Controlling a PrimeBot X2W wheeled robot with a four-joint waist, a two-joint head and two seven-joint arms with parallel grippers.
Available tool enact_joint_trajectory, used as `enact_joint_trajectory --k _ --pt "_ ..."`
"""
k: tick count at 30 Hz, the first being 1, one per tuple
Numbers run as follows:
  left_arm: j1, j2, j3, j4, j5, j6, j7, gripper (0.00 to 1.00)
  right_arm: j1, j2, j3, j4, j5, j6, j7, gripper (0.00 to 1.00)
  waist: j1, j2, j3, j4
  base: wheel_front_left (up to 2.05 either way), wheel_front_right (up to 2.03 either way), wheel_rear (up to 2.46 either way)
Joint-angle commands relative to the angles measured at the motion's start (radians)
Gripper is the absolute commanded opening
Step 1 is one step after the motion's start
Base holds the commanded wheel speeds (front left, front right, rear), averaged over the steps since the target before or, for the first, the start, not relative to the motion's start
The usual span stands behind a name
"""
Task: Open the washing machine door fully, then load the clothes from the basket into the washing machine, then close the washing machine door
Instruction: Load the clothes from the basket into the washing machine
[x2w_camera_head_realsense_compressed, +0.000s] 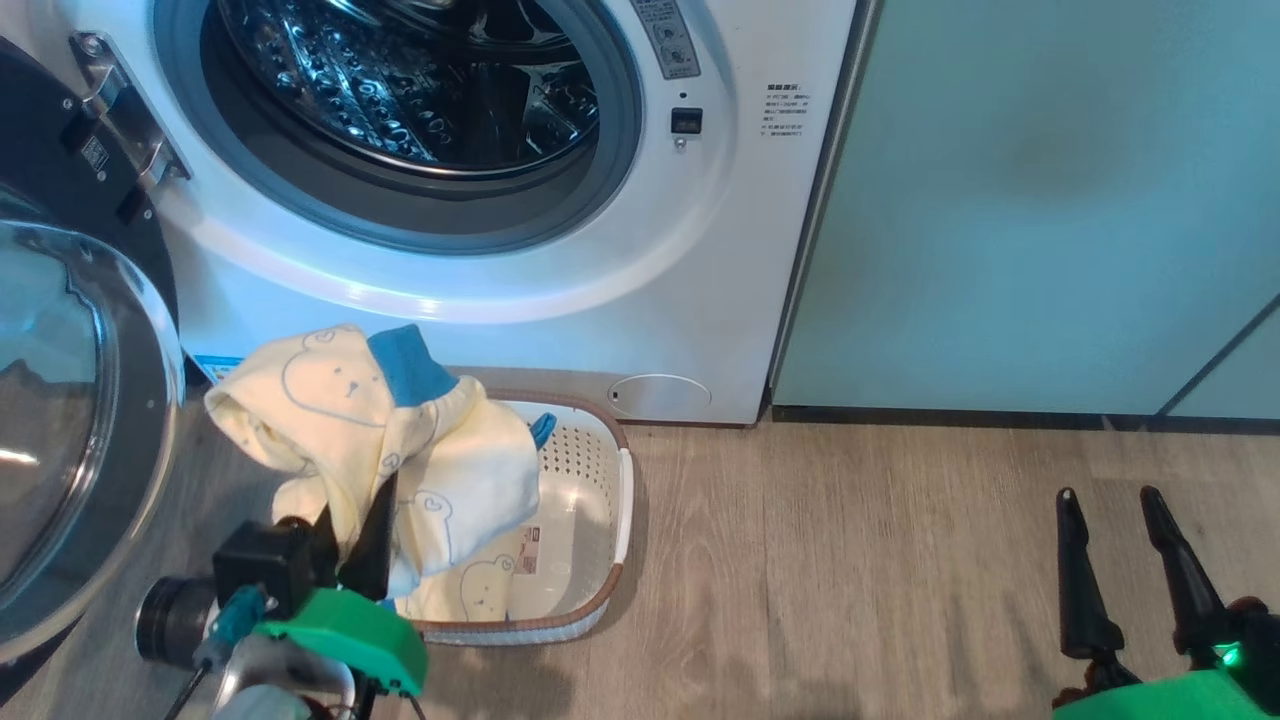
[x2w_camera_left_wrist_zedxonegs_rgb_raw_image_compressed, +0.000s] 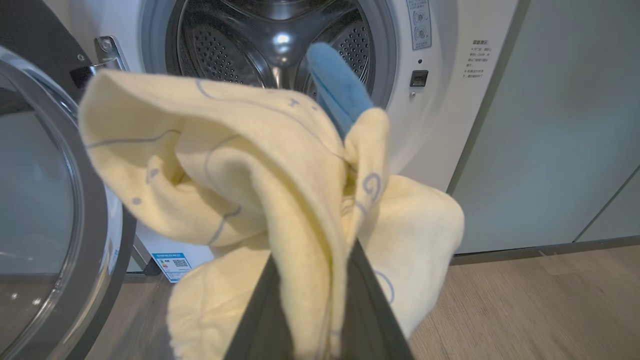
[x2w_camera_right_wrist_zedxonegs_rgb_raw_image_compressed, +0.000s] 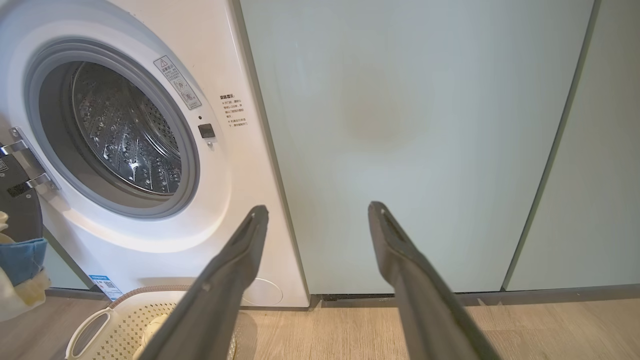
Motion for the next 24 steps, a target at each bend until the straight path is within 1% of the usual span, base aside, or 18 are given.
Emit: enact_joint_trajectory --k 1,14,19,24 --pt "-0.032 0.023 0.044 -0.032 -0.008 0.005 -0.004 0.00 -0.025 -0.009 0.022 -0.029 -0.005 -0.003 -0.006 1.00 0.0000 0.0000 0.001 0.000 0.00 0.00 0.00" --pt "-0.062 0.024 0.031 -0.016 -0.016 0.006 -0.006 0.00 -0.038 -0.009 0.030 -0.034 0.004 -0.003 -0.006 1.00 0.0000 0.0000 0.025 -0.005 0.00 0.00 0.00" --pt "-0.107 0.026 0.029 0.001 -0.019 0.002 -0.009 0.00 -0.050 -0.009 0.031 -0.042 0.008 -0.003 -0.006 1.00 0.0000 0.0000 0.057 -0.012 0.00 0.00 0.00" --pt "-0.175 0.032 0.029 0.027 -0.028 -0.008 -0.005 0.00 -0.072 -0.009 0.029 -0.054 0.012 -0.003 -0.006 1.00 0.0000 0.0000 0.112 -0.022 0.00 0.00 0.00"
